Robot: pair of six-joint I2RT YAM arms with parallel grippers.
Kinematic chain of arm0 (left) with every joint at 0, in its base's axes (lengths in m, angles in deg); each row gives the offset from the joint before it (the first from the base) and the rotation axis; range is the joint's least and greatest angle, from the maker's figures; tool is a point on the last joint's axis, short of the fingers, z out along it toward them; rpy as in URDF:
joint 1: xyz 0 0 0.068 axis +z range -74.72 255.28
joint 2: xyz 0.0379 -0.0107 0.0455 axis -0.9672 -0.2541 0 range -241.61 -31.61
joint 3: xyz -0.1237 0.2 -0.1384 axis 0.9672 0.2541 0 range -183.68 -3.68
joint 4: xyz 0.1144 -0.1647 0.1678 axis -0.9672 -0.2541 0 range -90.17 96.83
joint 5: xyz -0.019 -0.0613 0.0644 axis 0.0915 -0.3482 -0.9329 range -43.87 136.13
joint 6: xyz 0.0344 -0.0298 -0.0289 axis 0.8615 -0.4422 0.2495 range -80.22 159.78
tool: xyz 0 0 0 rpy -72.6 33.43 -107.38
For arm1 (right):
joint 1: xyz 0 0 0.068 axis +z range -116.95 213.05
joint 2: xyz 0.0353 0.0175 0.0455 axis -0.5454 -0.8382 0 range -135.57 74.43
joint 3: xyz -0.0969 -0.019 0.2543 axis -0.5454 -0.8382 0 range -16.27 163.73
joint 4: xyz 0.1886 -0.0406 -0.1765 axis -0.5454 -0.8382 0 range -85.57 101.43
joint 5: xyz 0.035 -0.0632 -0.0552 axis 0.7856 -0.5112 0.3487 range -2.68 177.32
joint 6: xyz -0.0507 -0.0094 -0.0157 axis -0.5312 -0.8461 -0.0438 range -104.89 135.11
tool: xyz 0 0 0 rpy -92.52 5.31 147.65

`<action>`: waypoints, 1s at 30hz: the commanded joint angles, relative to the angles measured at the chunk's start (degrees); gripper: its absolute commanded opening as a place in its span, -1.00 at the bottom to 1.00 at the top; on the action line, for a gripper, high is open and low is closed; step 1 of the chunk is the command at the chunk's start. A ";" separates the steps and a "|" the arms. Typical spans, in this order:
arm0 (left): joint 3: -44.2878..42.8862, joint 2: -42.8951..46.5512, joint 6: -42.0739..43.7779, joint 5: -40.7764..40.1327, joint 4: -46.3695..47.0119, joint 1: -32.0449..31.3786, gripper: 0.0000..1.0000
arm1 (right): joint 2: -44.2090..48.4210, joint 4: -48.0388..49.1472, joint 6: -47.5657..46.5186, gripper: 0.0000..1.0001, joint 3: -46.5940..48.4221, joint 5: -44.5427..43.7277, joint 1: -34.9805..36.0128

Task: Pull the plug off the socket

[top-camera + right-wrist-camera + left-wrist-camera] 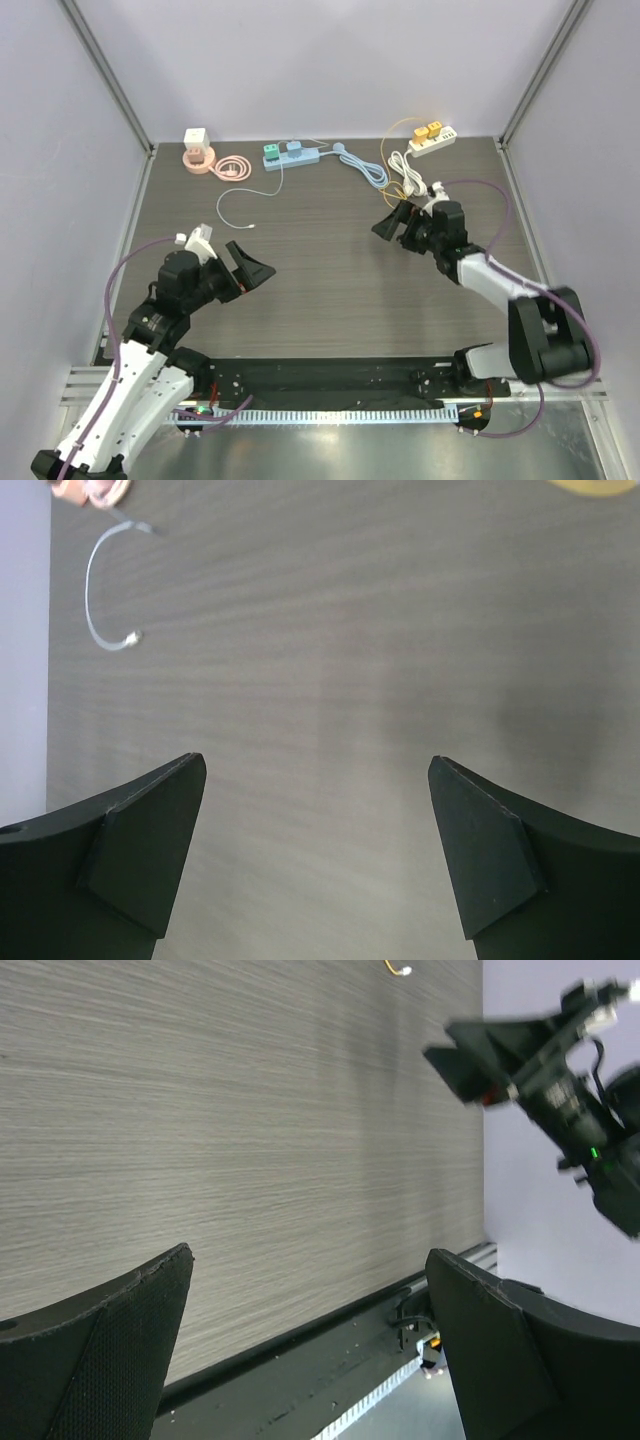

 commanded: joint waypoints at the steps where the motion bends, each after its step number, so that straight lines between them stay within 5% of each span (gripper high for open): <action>1: 2.69 0.76 -1.73 4.78 7.22 0.36 0.99 | -10.11 12.43 -1.35 0.99 6.62 -1.42 -0.78; 8: 0.95 -0.47 1.25 6.10 6.88 0.36 1.00 | -26.21 10.18 -0.90 0.92 21.47 -3.44 -4.91; 19: -3.89 -3.19 6.70 4.96 5.39 0.36 0.99 | -24.55 2.17 -6.70 0.79 26.32 -7.65 -13.07; 30: -6.08 -4.69 8.55 4.17 4.77 -0.52 0.99 | -41.50 -4.85 -11.36 0.79 47.74 -2.83 -16.07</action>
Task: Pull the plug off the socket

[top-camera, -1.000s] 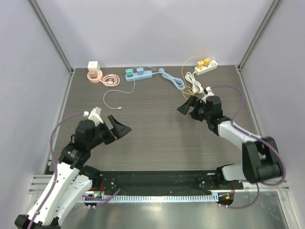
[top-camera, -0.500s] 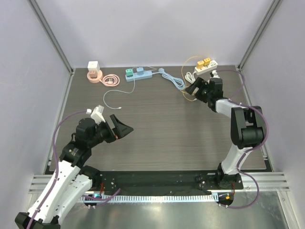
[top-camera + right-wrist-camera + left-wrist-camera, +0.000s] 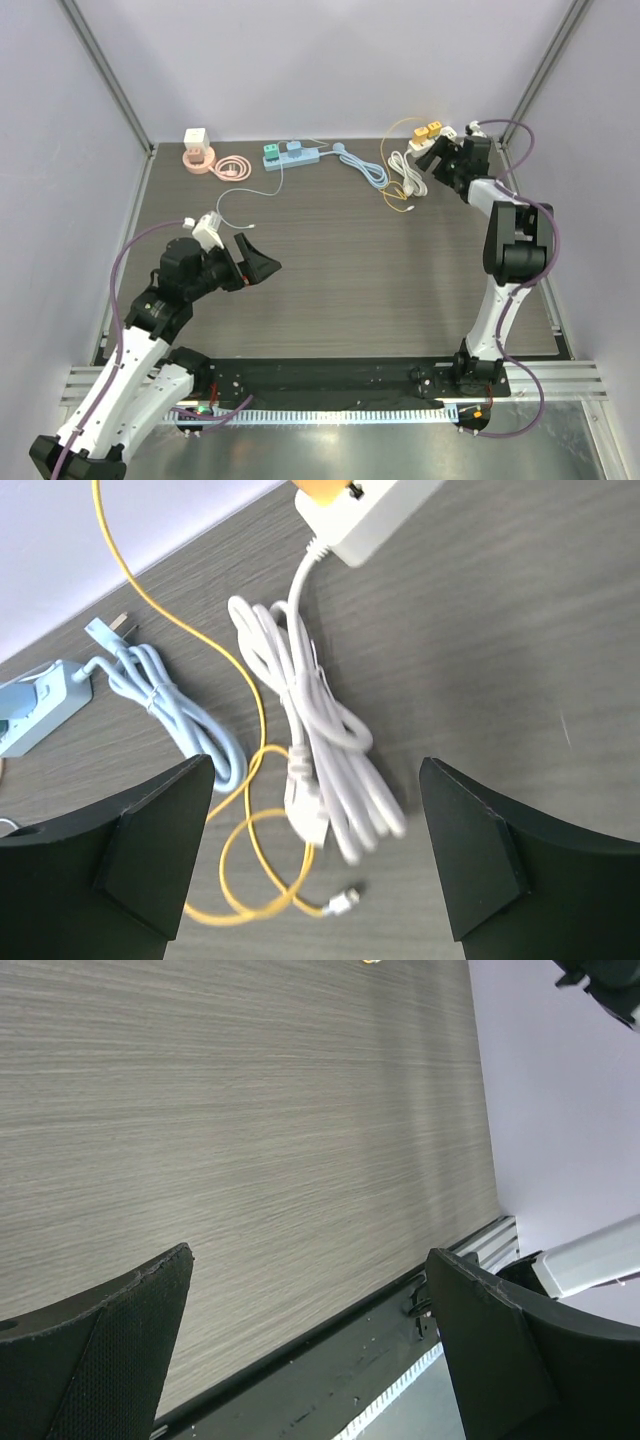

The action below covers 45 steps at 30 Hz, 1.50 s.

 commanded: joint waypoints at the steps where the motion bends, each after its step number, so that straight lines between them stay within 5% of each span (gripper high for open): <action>1: -3.03 0.01 1.95 0.04 1.04 -0.34 0.98 | -6.03 -3.43 -3.69 0.79 7.76 2.77 0.62; 15: -3.82 -2.98 1.43 1.09 2.09 -0.34 0.93 | -14.93 -7.04 -5.27 0.37 14.02 8.50 0.62; 18: -4.17 -3.33 1.07 1.53 2.00 -0.34 0.92 | -14.32 -9.31 -5.80 0.05 13.75 5.08 0.54; 22: -4.69 -3.15 0.72 1.62 1.48 -0.34 0.92 | -11.78 -12.49 -5.97 -0.67 12.61 -1.16 -0.16; 25: -4.78 -2.54 0.28 1.62 1.21 -0.34 0.92 | -8.01 -15.65 -6.32 -0.97 10.68 -7.14 -0.87; 31: -4.17 -2.10 -0.86 2.50 1.04 -0.34 0.91 | 1.75 -20.66 -7.56 -0.98 3.66 -19.89 -1.92; 38: -4.34 -2.01 -1.12 3.38 0.25 -0.34 0.92 | 17.13 -21.90 -3.25 -0.98 -15.82 -15.34 -1.58; 45: -5.31 -3.94 -1.04 4.52 0.51 -0.34 0.91 | 32.86 -20.76 1.84 -0.97 -33.87 -14.00 13.08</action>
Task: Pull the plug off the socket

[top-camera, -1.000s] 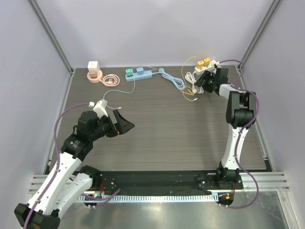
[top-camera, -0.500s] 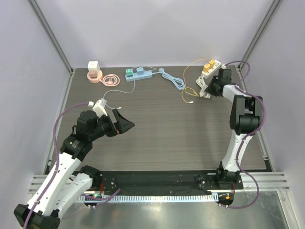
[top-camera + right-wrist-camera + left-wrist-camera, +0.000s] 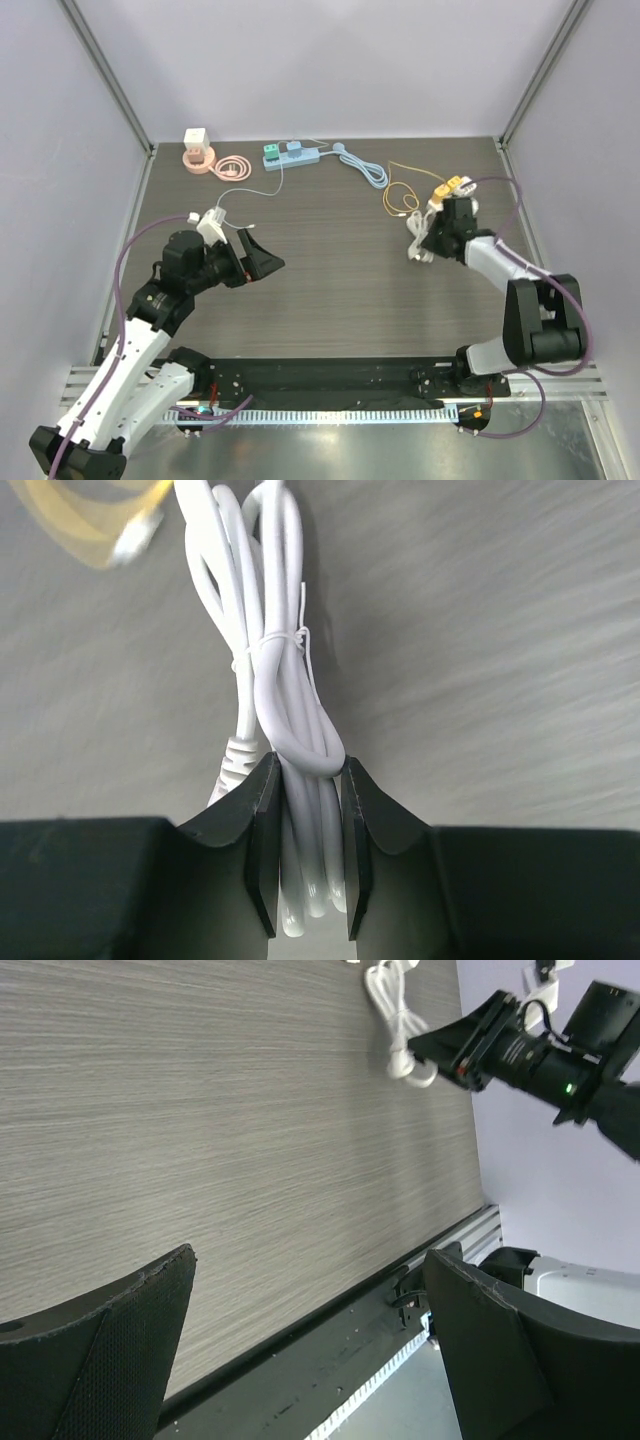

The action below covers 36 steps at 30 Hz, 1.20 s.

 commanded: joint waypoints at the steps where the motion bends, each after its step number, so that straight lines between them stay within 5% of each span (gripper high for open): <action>1: -2.84 -1.49 -0.27 3.19 0.84 -0.08 0.91 | 6.99 0.31 4.31 -0.95 -5.68 1.86 9.33; 15: -1.70 -7.91 -1.24 5.31 3.29 -2.18 0.71 | 7.64 10.59 20.30 -0.68 -19.76 -2.62 46.17; 18: -2.49 -10.54 -0.98 1.89 3.56 -6.47 0.71 | 7.01 11.13 20.76 -0.32 -18.71 -2.97 49.52; 20: -4.07 -12.82 -0.71 -0.14 3.47 -8.86 0.71 | 8.15 10.60 20.32 -0.06 -18.44 -2.18 49.88; 21: -4.68 -13.36 -0.01 -2.06 3.39 -10.87 0.71 | 10.24 10.25 20.15 0.25 -18.44 -2.10 49.79; 25: -8.81 -16.87 2.36 -7.25 1.98 -14.58 0.73 | 18.60 6.13 18.39 0.71 -18.18 -4.90 49.61; 28: -11.09 -20.91 3.85 -11.29 1.98 -17.65 0.73 | 23.44 1.91 16.90 0.83 -18.18 -8.16 46.64; 36: -16.02 -35.06 5.09 -16.67 6.54 -25.39 0.62 | 29.34 0.23 8.55 0.81 -17.83 5.28 25.81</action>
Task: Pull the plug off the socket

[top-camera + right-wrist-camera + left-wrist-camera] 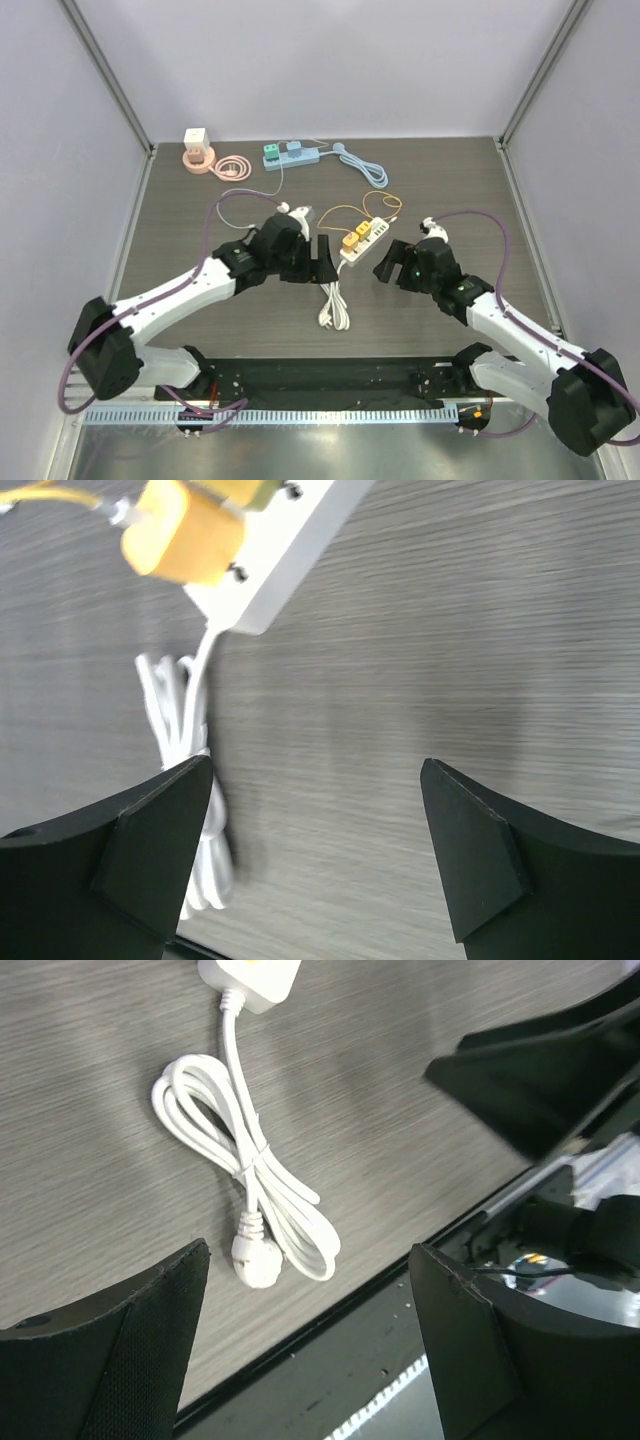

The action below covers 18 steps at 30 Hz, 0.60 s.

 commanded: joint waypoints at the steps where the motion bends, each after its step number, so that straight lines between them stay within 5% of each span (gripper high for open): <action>1: -3.00 -5.36 1.66 -3.64 5.54 -1.70 0.61 | 0.33 -1.41 -5.27 0.82 1.25 5.59 -5.19; 9: -8.53 -17.85 4.99 -6.54 9.33 -1.88 0.43 | -8.97 6.49 -6.95 0.81 4.95 18.06 -16.45; 18: -13.90 -27.78 10.18 -11.28 14.08 -1.88 0.47 | -19.70 16.34 -6.15 0.81 8.72 25.28 -19.44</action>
